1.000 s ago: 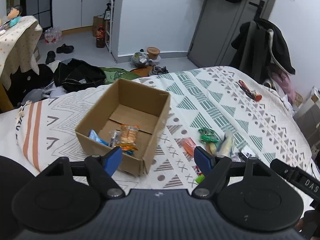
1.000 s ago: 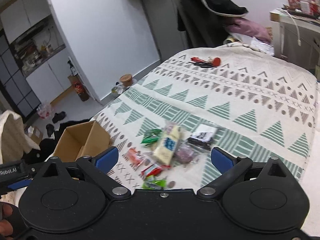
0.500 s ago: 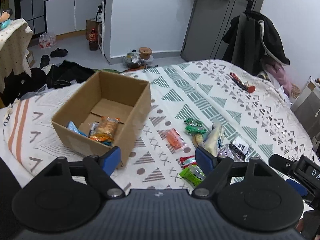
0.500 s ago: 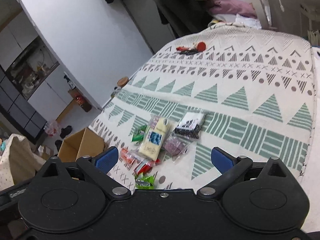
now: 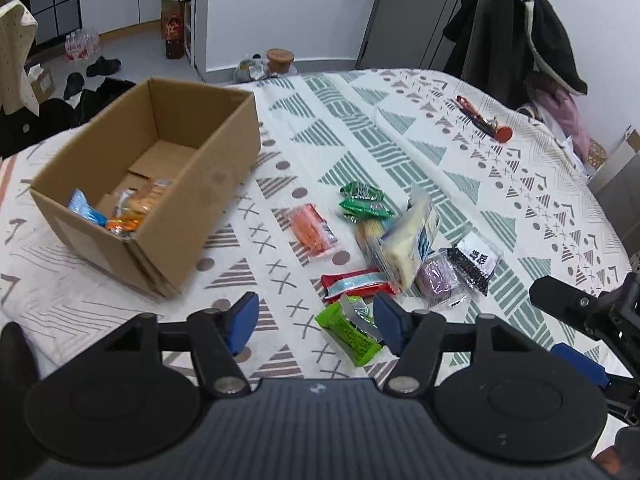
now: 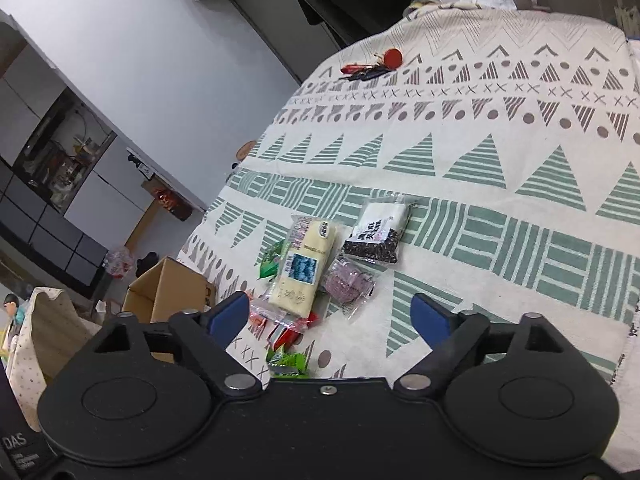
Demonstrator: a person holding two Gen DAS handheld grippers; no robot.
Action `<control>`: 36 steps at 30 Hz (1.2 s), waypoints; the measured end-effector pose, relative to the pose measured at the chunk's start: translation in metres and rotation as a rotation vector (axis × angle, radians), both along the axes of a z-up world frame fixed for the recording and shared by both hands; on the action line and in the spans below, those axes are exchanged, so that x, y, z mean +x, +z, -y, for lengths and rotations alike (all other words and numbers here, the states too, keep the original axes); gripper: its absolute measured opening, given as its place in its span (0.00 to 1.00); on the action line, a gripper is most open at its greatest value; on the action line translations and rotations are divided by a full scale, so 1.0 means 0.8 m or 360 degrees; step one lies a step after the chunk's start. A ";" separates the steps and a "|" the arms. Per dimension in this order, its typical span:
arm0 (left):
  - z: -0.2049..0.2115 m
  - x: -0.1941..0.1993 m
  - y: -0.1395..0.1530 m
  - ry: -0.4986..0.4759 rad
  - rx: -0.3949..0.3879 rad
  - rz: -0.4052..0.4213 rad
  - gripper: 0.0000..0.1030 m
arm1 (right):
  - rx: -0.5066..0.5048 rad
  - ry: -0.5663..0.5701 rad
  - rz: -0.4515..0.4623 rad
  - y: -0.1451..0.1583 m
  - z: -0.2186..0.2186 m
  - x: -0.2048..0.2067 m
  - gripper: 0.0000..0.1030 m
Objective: Organize snacks
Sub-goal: 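Return both tools to the snack pile and lower the left onto a green packet, then grasp the green packet with the left tool while the right grasps a purple packet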
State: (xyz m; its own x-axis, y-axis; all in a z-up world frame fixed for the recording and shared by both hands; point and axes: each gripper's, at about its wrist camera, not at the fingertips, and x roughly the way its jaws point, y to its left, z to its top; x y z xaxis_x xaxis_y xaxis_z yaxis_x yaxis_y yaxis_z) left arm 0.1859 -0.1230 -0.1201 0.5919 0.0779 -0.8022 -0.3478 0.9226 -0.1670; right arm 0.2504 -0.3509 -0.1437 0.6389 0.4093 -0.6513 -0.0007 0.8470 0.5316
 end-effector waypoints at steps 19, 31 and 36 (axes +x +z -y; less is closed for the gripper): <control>0.026 0.051 -0.074 0.0143 -0.0058 -0.0164 0.59 | -0.0065 0.0038 -0.0130 -0.049 -0.006 0.055 0.81; 0.025 0.054 -0.075 0.0244 -0.0030 -0.0170 0.39 | -0.0198 0.0151 -0.0109 -0.065 -0.037 0.087 0.79; 0.011 0.051 -0.064 0.0265 -0.0008 -0.0124 0.39 | -0.0207 0.0172 -0.0093 -0.065 -0.046 0.097 0.79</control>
State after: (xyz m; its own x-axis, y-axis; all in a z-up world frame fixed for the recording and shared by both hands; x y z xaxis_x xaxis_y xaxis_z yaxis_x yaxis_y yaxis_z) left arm 0.2271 -0.1320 -0.1711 0.5071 0.1654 -0.8459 -0.5075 0.8505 -0.1379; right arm 0.3282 -0.3143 -0.1953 0.5553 0.3834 -0.7380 -0.0682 0.9054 0.4191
